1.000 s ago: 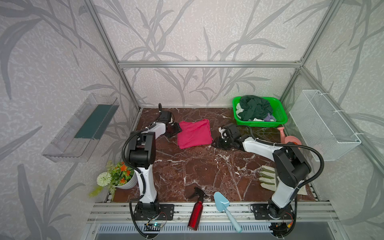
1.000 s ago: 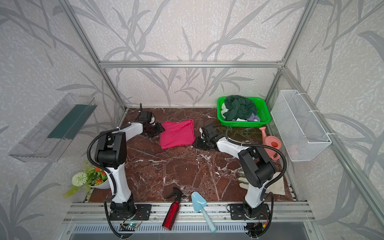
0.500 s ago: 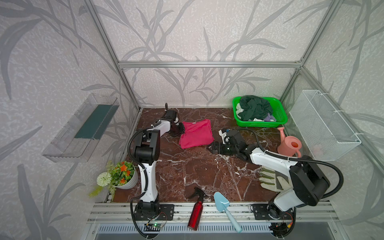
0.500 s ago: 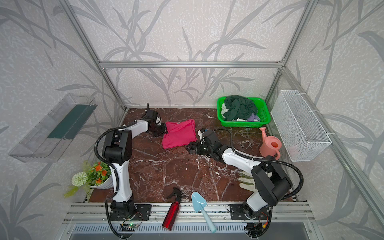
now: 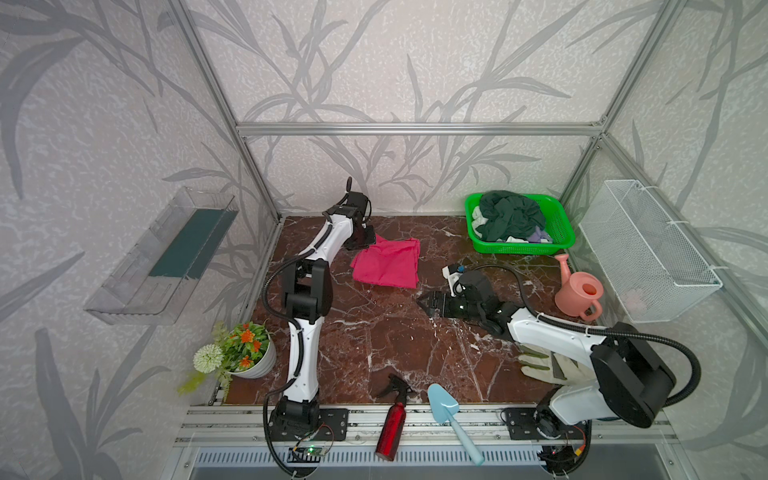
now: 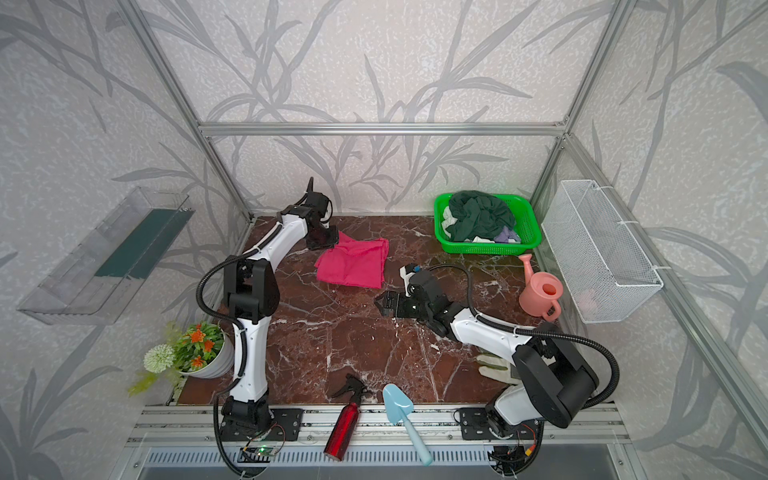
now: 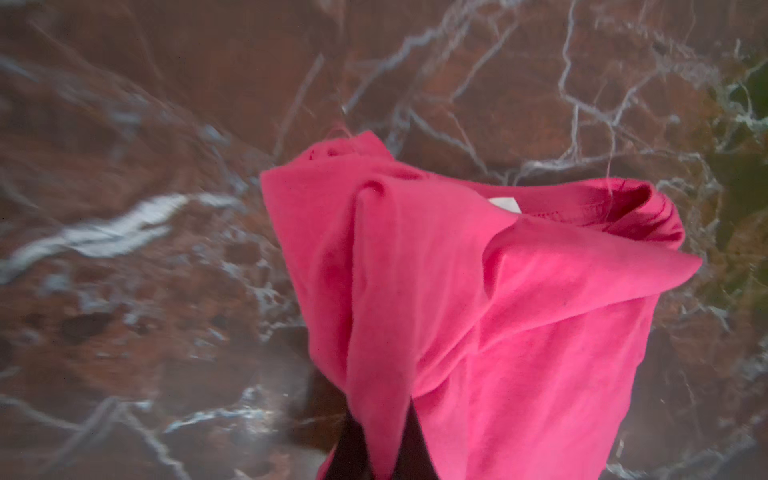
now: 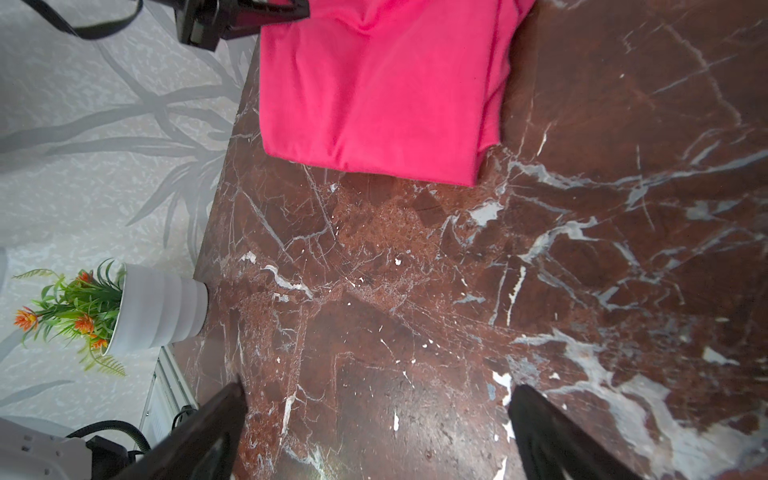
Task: Fold and stack the t-shirts
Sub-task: 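Drag the folded shirt with left gripper toward the far corner by the wall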
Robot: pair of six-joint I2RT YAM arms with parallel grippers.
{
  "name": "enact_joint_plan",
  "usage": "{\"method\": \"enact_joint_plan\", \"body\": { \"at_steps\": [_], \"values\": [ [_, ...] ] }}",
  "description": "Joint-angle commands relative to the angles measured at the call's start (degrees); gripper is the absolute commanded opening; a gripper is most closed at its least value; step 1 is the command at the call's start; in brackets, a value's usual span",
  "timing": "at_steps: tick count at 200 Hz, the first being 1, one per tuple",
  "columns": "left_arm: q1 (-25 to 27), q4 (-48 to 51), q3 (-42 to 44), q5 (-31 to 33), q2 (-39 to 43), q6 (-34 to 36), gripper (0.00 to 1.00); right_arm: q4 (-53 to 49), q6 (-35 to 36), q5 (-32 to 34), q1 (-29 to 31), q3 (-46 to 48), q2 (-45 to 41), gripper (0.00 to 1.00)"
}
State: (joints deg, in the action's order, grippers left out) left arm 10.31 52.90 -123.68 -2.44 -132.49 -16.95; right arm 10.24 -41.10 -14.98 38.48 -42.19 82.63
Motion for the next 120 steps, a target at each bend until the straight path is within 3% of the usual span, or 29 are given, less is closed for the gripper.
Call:
{"method": "enact_joint_plan", "body": {
  "at_steps": [1,27,77,120],
  "values": [
    [-2.1,12.3,-8.7,13.4,-4.5,6.3,0.0,0.0,0.4,0.7,0.3,0.2,-2.4,0.99],
    [-4.5,14.0,-15.3,18.4,-7.4,8.5,0.0,-0.3,0.2,0.6,0.3,0.8,-2.6,0.99],
    [-10.2,13.5,-18.4,22.2,-9.2,9.3,0.0,-1.0,0.1,1.3,0.3,1.4,-3.4,0.99],
    [-16.1,12.8,-17.9,14.9,-9.8,6.8,0.0,-1.7,0.3,1.0,0.3,0.3,-2.2,0.99]
  ]
}}
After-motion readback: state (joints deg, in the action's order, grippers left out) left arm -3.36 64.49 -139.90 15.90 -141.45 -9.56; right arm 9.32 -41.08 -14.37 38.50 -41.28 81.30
